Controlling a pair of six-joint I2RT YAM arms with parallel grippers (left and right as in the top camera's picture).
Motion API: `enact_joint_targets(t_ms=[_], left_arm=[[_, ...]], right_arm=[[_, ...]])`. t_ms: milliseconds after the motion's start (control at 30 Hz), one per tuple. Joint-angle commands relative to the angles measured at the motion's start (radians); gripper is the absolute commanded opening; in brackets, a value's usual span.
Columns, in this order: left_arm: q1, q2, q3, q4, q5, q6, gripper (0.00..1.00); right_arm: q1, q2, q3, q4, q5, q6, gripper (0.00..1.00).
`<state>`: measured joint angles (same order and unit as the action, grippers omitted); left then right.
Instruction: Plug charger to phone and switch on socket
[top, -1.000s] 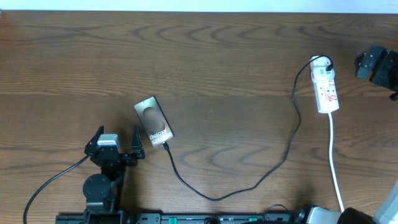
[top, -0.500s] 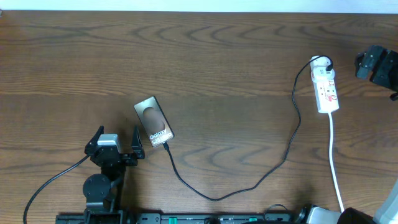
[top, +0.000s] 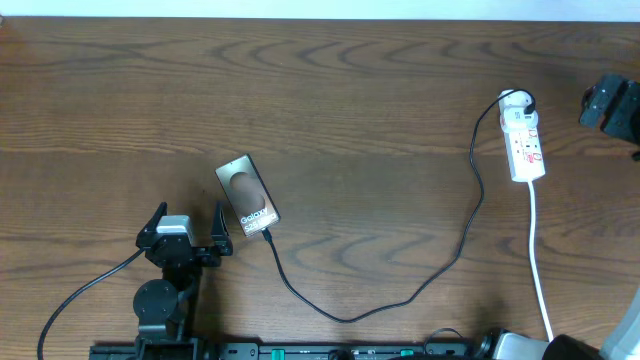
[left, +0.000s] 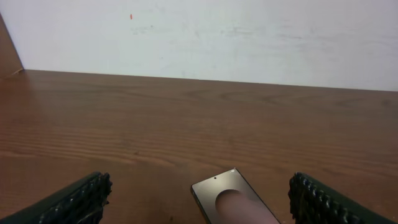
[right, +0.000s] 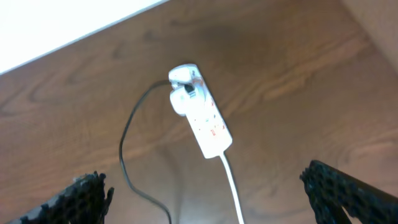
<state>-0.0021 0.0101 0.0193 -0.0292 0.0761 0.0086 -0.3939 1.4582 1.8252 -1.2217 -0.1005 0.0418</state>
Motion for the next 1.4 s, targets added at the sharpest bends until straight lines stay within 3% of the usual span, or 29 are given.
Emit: enact_joint_targets(t_ms=[0,133,333,767,1033,1300,1367], left_arm=[[-0.001,-0.005,-0.015,-0.037,0.023,0.018,0.93],[-0.001,-0.005,-0.015,-0.037,0.023,0.018,0.93],[-0.001,-0.005,-0.015,-0.037,0.023,0.018,0.93],[-0.001,-0.005,-0.015,-0.037,0.023,0.018,0.93],[-0.001,-0.005,-0.015,-0.037,0.023,0.018,0.93],[-0.001,-0.005,-0.015,-0.037,0.023,0.018,0.93],[-0.001,-0.005,-0.015,-0.036,0.023,0.018,0.93]], right_arm=[[0.040,-0.056,-0.082,0.105,0.013,-0.006,0.99],[0.108,-0.161,-0.308,0.401,0.012,-0.006,0.99],[0.254,-0.421,-0.833,0.929,0.013,-0.006,0.99],[0.304,-0.903,-1.612,1.577,0.012,-0.049,0.99],[0.304,-1.223,-1.822,1.558,0.018,-0.187,0.99],[0.304,-1.460,-1.820,1.183,0.104,-0.186,0.99],[0.304,-1.444,-1.820,1.149,0.118,-0.186,0.99]])
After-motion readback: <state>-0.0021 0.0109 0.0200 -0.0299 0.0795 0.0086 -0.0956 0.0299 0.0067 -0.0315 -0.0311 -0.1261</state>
